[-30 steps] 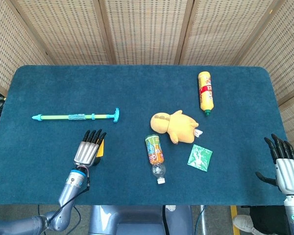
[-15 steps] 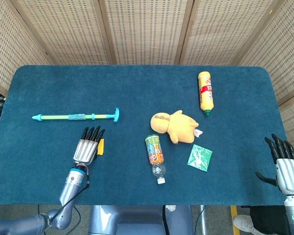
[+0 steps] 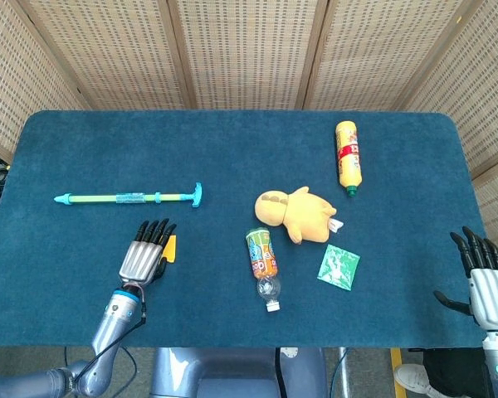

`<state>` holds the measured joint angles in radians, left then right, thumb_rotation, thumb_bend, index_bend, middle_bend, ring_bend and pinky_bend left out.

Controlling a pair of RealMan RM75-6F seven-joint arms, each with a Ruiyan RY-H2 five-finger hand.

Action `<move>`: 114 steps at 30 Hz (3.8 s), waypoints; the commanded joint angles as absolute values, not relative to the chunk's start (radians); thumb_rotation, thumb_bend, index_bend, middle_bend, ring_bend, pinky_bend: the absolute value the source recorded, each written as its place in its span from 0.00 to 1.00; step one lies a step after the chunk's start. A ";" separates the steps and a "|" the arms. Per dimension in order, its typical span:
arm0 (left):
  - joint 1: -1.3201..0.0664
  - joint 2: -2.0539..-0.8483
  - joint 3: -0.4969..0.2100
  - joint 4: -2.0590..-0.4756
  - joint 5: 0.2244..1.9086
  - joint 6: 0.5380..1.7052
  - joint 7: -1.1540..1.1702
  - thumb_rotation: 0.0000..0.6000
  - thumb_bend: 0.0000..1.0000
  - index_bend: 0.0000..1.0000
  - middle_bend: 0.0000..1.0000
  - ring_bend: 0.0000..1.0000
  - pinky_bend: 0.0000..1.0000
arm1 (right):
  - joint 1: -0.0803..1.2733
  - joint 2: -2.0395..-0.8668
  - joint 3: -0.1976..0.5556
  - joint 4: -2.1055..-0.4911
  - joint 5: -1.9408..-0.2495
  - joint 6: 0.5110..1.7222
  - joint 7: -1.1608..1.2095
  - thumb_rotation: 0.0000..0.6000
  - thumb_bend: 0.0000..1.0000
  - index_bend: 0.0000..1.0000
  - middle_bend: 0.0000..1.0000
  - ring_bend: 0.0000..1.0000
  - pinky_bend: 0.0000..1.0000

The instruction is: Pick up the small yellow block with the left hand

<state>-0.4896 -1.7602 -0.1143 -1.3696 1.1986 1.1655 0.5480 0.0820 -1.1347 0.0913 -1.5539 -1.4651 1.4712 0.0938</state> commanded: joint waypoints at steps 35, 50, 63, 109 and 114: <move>-0.473 -1.880 -0.118 -1.230 1.208 1.221 0.584 1.00 0.34 0.53 0.00 0.00 0.00 | 0.077 -1.133 0.095 -1.562 -1.468 1.483 0.113 1.00 0.00 0.00 0.00 0.00 0.00; -0.473 -1.906 -0.131 -1.172 1.210 1.218 0.573 1.00 0.40 0.63 0.00 0.00 0.00 | 0.074 -1.125 0.091 -1.564 -1.483 1.490 0.142 1.00 0.00 0.00 0.00 0.00 0.00; -0.471 -1.896 -0.130 -1.163 1.217 1.203 0.543 1.00 0.54 0.62 0.00 0.00 0.00 | 0.074 -1.124 0.090 -1.565 -1.484 1.489 0.147 1.00 0.00 0.00 0.00 0.00 0.00; -0.614 -1.881 -0.284 -1.036 1.146 1.124 0.531 1.00 0.61 0.58 0.00 0.00 0.00 | 0.082 -1.127 0.089 -1.558 -1.476 1.468 0.137 1.00 0.00 0.00 0.00 0.00 0.00; -0.646 -1.866 -0.317 -1.027 1.131 1.118 0.544 1.00 0.61 0.58 0.00 0.00 0.00 | 0.084 -1.128 0.089 -1.555 -1.476 1.466 0.138 1.00 0.00 0.00 0.00 0.00 0.00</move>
<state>-0.6382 -1.8714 -0.3106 -1.0300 1.1341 1.1191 0.5380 0.0835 -1.1285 0.0888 -1.5554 -1.4762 1.4661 0.1377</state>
